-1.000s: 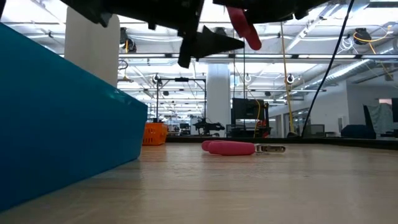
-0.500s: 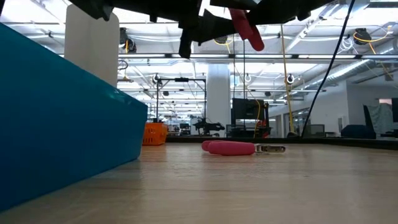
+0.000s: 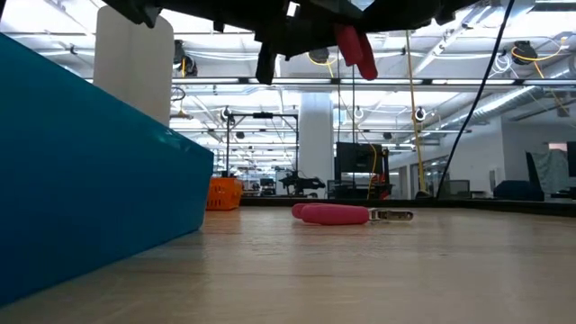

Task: Pick & Place School Supplies
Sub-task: Put the pink hole puncher into the blue bin

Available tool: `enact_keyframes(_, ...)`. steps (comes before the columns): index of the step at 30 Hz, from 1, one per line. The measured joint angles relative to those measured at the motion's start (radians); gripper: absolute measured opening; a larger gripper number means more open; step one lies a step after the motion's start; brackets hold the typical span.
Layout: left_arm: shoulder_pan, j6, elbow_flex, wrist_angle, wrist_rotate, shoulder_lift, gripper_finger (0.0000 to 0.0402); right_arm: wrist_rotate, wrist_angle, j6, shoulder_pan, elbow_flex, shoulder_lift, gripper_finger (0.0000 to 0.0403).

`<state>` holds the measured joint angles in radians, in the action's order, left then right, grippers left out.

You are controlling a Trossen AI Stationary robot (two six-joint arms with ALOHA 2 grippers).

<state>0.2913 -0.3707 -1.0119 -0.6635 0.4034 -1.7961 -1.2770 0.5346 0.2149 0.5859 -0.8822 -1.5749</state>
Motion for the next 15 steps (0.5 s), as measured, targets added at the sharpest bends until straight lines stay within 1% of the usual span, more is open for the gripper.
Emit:
enact_keyframes(4,0.012,-0.016,0.000,0.064,-0.003,0.039,0.0077,0.003,0.010,-0.008,0.021,0.000,0.001,0.0082)
enact_keyframes(10,0.051,-0.030,0.003,0.273,0.051,0.162,0.0092,-0.009,0.017,0.011,0.062,0.000,0.032,0.0082)
enact_keyframes(12,0.077,-0.035,0.002,0.318,0.034,0.196,0.0091,-0.013,0.006,0.011,0.073,0.000,0.045,0.0082)
enact_keyframes(15,0.135,-0.081,0.002,0.430,-0.015,0.246,0.0081,-0.019,0.007,0.010,0.078,0.000,0.052,0.0082)
